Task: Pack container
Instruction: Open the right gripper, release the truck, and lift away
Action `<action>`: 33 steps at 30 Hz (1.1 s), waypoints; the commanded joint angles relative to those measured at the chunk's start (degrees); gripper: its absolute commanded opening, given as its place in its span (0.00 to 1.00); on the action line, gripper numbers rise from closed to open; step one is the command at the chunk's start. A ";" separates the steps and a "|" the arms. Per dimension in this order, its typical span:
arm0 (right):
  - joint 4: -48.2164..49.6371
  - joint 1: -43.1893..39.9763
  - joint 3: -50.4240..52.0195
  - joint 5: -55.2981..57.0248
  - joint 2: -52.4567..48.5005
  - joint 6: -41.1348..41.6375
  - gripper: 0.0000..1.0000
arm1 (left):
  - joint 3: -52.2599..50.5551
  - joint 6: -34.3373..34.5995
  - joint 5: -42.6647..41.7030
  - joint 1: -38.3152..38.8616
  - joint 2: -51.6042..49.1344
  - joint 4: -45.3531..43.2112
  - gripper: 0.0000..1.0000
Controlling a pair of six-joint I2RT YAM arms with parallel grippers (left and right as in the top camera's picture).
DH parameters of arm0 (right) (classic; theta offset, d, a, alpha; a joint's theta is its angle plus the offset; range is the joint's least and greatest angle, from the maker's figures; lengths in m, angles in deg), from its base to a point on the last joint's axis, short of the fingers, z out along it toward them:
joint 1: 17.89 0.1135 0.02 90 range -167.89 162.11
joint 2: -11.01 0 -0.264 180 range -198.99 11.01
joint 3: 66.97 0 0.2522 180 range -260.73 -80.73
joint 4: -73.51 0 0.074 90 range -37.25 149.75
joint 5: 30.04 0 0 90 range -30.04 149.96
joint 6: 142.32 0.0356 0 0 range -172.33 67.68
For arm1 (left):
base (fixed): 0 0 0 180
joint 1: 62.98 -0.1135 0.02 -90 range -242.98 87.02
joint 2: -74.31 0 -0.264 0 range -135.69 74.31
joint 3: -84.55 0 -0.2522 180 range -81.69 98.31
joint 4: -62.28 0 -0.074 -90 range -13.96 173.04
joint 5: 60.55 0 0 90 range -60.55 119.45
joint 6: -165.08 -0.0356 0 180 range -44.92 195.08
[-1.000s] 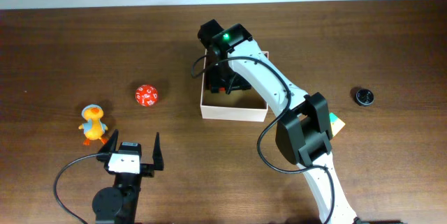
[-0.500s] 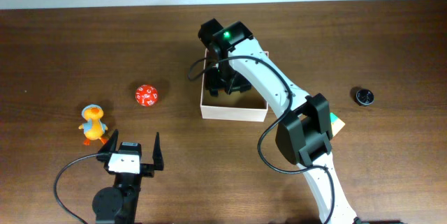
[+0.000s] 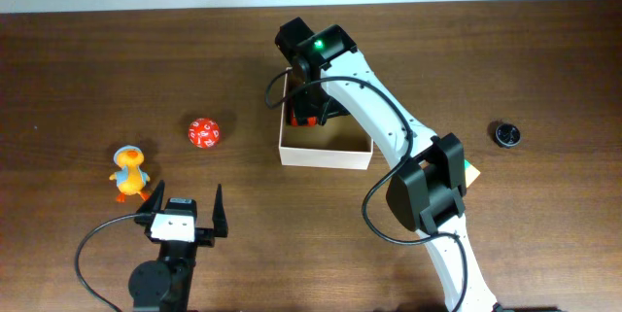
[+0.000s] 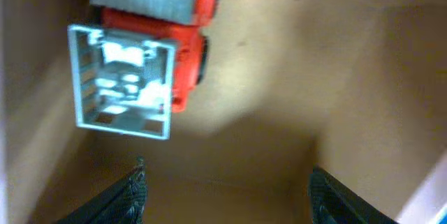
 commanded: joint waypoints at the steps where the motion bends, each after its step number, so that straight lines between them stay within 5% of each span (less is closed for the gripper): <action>1: -0.13 -0.85 -1.20 5.27 2.34 0.90 0.68 | -0.37 -1.14 0.02 0.11 0.44 0.02 0.99; 33: 3.85 -2.29 -0.24 1.51 -2.32 1.88 0.67 | -0.37 -1.14 0.02 0.11 0.44 0.02 0.99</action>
